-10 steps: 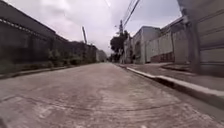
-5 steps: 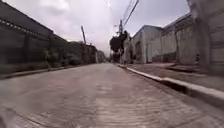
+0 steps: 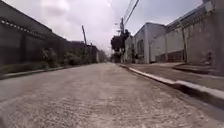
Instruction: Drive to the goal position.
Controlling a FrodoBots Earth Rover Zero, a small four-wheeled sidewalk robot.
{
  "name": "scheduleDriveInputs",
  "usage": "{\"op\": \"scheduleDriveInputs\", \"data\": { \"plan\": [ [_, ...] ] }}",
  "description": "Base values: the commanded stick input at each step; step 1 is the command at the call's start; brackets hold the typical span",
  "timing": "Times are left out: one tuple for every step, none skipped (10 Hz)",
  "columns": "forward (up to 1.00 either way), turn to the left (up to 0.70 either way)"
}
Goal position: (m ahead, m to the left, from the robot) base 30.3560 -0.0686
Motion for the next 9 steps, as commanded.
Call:
{"op": "scheduleDriveInputs", "data": {
  "plan": [
    [0.99,-0.35],
    [1.00,-0.36],
    [1.00,-0.22],
    [1.00,-0.03],
    [1.00,0.00],
    [1.00,0.00],
    [1.00,0.00],
    [1.00,0.00],
    [1.00,0.00]
  ]
}}
